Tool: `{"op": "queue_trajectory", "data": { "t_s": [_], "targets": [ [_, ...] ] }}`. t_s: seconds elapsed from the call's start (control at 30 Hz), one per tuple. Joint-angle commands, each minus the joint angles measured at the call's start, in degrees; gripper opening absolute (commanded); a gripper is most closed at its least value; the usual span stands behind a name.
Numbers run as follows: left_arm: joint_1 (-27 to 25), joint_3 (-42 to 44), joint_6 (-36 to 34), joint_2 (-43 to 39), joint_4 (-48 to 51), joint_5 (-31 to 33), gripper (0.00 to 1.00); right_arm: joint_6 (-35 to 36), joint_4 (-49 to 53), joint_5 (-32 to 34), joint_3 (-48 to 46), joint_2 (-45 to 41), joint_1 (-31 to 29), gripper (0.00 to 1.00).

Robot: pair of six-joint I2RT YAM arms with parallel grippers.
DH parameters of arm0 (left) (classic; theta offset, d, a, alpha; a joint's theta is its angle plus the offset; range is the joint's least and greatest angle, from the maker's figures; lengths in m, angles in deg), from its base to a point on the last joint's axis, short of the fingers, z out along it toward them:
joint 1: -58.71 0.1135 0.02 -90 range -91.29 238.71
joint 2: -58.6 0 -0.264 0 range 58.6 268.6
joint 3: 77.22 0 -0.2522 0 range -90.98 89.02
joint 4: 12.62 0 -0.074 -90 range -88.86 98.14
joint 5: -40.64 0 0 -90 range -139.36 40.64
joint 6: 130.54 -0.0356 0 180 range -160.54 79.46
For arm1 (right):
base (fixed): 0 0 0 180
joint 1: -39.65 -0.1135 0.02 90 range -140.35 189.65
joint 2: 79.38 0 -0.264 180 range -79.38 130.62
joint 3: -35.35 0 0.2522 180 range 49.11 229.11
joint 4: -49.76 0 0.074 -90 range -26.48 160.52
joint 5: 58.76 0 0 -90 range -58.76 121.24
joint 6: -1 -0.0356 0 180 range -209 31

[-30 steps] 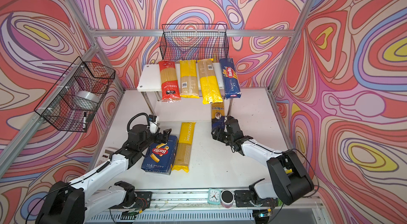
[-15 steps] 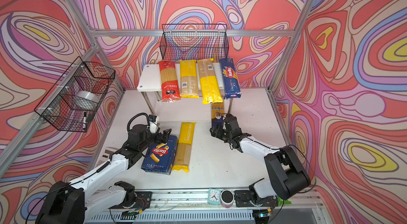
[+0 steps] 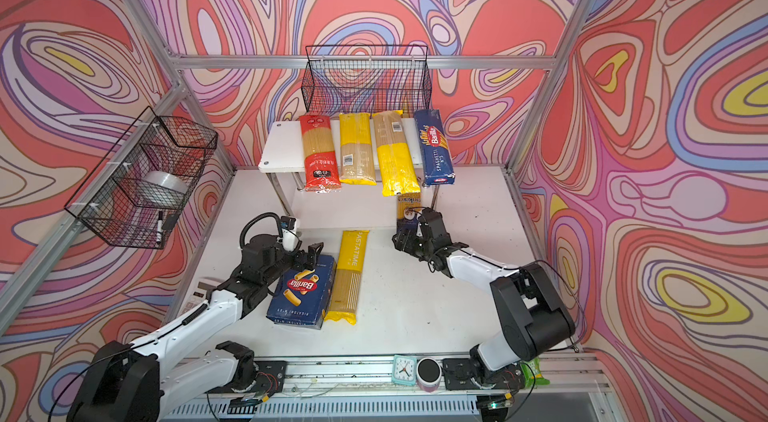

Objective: Place and organize the pasta boxes and bags onto the shelf
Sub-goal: 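Open the right gripper, leaving the ankara bag leaning against the shelf, then move the open right gripper down over the yellow PASTATIME bag's lower end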

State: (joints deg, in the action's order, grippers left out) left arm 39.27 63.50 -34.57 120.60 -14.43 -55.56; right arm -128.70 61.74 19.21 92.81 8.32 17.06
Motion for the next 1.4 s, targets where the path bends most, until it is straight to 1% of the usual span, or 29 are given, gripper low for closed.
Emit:
{"op": "queue_trajectory", "data": {
  "t_s": [0.0,0.33,0.43,0.57,0.67,0.73,0.77,0.93,1.0,1.13,1.2,1.27,1.37],
  "targets": [
    [0.28,-1.11,-0.7,0.23,0.72,-0.12,1.0,0.93,-0.69,0.2,3.43,1.62,-0.26,0.81],
    [0.33,-0.96,-0.53,0.04,0.54,0.08,1.0,2.0,1.21,1.78,5.55,2.14,-0.28,0.81],
    [0.24,-1.02,-0.53,0.03,0.63,0.11,1.0,1.85,0.95,1.57,4.68,0.89,-0.26,0.82],
    [0.33,-1.02,-0.52,0.03,0.63,0.1,1.0,2.5,4.2,1.99,4.28,-1.95,-0.26,0.82],
    [0.28,-0.94,-0.52,-0.02,0.63,0.14,1.0,3.49,3.98,-0.44,2.1,-5.19,-0.69,0.79],
    [0.31,-0.94,-0.61,-0.19,0.86,-0.51,1.0,5.41,6.07,-1.86,1.99,-7.03,-1.73,0.79],
    [0.27,-1.02,-0.82,-0.29,1.31,-1.39,1.0,6.58,8.75,-1.23,2.68,-7.9,-2.71,0.79],
    [0.33,0.46,-1.1,-2.2,0.66,-2.68,1.0,10.6,17.65,5.04,4.42,-11.42,-10.73,0.81],
    [0.28,1.83,-1.18,-4.19,-0.23,-2.38,1.0,10.35,17.44,5.81,3.0,-12.32,-12.93,0.81],
    [0.3,3.37,0.0,-6.85,-0.34,1.7,1.0,9.88,13.23,4.78,0.34,-12.11,-14.86,0.81],
    [0.3,3.04,0.39,-6.77,0.62,2.96,1.0,9.47,10.11,3.09,-0.61,-10.57,-15.73,0.81],
    [0.29,2.62,0.9,-6.33,1.2,4.62,1.0,10.04,9.65,2.39,-0.37,-8.72,-16.62,0.81],
    [0.32,1.73,1.64,-5.66,2.63,6.34,1.0,10.41,10.51,3.81,0.29,-6.87,-17.49,0.82]
  ]
}}
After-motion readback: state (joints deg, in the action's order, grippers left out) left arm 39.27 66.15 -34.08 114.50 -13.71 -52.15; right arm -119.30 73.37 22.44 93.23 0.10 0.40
